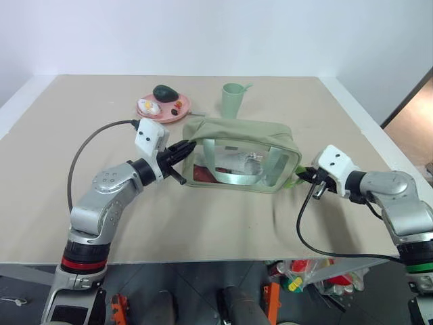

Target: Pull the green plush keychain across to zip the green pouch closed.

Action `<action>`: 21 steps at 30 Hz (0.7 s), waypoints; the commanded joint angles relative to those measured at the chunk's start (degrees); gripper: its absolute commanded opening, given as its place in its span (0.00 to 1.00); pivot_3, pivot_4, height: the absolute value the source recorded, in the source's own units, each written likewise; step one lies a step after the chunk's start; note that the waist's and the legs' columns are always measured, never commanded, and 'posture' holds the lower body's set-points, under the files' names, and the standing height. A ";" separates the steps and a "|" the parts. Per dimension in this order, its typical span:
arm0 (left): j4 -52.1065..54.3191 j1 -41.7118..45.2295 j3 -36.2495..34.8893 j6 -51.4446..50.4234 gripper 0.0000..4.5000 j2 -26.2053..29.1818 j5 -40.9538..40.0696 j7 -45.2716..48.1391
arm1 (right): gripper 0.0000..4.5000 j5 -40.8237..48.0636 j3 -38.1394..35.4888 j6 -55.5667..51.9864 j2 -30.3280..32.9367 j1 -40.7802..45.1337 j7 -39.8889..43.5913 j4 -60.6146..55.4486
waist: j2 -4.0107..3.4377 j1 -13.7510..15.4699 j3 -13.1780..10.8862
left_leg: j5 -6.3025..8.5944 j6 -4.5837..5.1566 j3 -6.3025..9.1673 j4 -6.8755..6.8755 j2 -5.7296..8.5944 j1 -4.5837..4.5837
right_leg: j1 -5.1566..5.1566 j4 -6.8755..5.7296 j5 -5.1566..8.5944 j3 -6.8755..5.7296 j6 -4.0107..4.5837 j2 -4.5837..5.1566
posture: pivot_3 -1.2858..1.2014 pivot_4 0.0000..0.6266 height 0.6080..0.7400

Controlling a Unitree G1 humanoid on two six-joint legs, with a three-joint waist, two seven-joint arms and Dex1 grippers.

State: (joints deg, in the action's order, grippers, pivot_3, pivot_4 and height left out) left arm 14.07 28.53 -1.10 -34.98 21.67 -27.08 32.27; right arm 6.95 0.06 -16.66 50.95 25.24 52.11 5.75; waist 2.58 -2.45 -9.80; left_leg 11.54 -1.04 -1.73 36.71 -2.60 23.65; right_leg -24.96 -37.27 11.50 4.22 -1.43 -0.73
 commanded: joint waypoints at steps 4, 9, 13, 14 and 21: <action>1.46 1.87 -3.64 -2.80 0.56 2.50 -4.94 2.31 | 0.62 12.22 -11.12 -4.92 5.68 1.23 8.79 -7.00 | -0.02 0.01 -0.01 | 0.00 0.00 0.01 -0.01 0.00 0.01 | -0.02 0.00 0.00 -0.01 0.00 0.00 | 0.52 0.24 1.00; 1.20 3.17 -6.67 -5.00 0.93 5.50 -8.47 3.89 | 0.99 19.19 -16.35 -12.36 6.66 0.13 9.05 -12.45 | -0.01 -0.18 -0.01 | 0.00 0.00 0.05 -0.04 -0.05 -0.06 | 0.02 0.00 0.01 -0.04 0.03 -0.07 | 0.52 0.24 1.00; 3.16 1.70 -10.07 -8.32 0.99 8.60 -12.83 5.28 | 1.00 26.24 -21.08 -20.66 6.02 -2.04 7.45 -17.06 | -0.01 -0.17 -0.01 | 0.00 0.00 0.04 -0.06 -0.05 -0.18 | 0.09 -0.02 0.02 -0.03 0.05 -0.06 | 0.52 0.24 1.00; 3.79 0.91 -10.70 -8.88 0.99 9.45 -13.37 5.36 | 1.00 27.99 -22.26 -22.61 5.74 -2.80 6.82 -18.43 | -0.01 -0.17 -0.01 | 0.00 0.00 0.03 -0.06 -0.05 -0.17 | 0.09 -0.02 0.02 -0.03 0.05 -0.05 | 0.52 0.24 1.00; 7.15 -11.37 -8.57 -0.47 0.99 10.86 -3.12 0.76 | 1.00 29.73 -25.86 -22.62 -5.41 -15.20 -5.35 -31.15 | 0.08 -0.12 0.04 | 0.04 -0.01 0.09 -0.23 -0.07 -0.36 | 0.27 0.01 0.21 -0.09 0.15 -0.03 | 0.52 0.24 1.00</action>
State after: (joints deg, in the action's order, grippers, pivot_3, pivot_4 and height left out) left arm 18.78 17.18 -10.24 -38.78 32.30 -32.51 34.03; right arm 36.74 -24.04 -40.81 46.42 10.36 50.30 -22.28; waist 2.67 -2.57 -9.76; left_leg 11.58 -1.05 -1.66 36.52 -2.67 23.37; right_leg -24.81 -37.30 11.70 4.13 -1.27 -0.76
